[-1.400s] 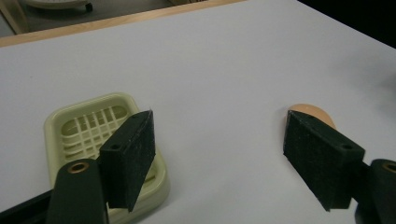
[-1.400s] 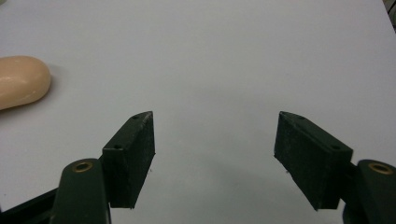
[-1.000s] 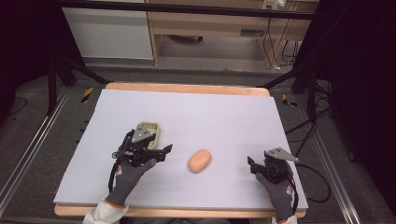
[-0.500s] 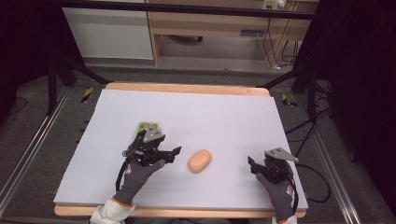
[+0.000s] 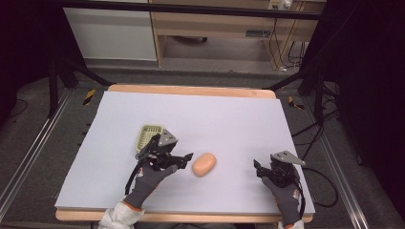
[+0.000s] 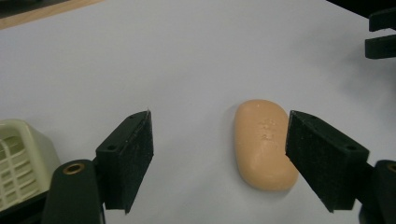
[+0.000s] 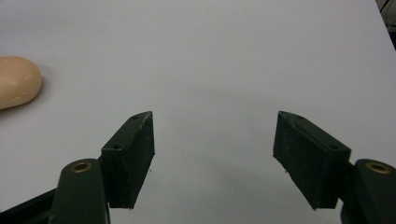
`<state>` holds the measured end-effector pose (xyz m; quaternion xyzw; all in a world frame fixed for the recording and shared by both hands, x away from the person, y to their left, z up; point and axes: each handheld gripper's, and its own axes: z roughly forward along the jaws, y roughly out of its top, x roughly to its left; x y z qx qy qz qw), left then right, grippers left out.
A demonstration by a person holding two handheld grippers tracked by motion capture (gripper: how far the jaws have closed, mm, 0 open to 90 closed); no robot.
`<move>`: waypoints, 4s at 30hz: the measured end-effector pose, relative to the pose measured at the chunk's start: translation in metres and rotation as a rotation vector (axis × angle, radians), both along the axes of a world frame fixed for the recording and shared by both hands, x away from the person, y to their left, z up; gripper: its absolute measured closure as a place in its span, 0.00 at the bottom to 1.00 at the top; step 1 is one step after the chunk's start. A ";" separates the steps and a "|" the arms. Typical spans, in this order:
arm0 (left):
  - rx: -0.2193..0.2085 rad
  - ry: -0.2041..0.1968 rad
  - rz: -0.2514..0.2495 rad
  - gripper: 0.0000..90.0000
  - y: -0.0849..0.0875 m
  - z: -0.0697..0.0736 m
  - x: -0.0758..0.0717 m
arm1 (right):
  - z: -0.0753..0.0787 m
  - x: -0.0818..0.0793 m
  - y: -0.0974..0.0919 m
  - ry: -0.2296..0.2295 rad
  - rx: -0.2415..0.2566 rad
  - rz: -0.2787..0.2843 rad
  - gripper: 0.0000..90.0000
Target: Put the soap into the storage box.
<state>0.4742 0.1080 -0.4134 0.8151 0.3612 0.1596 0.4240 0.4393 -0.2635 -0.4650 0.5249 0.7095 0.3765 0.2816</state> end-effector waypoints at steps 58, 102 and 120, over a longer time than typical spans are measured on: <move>0.169 0.109 -0.090 0.23 -0.073 -0.045 0.012 | -0.001 0.001 0.001 -0.002 -0.005 -0.002 0.33; 0.247 0.154 -0.087 0.35 -0.083 -0.056 0.016 | -0.002 0.003 0.002 0.007 -0.009 0.003 0.34; 0.185 0.129 -0.094 0.35 -0.069 -0.030 0.012 | -0.002 0.003 0.001 0.006 -0.007 0.001 0.34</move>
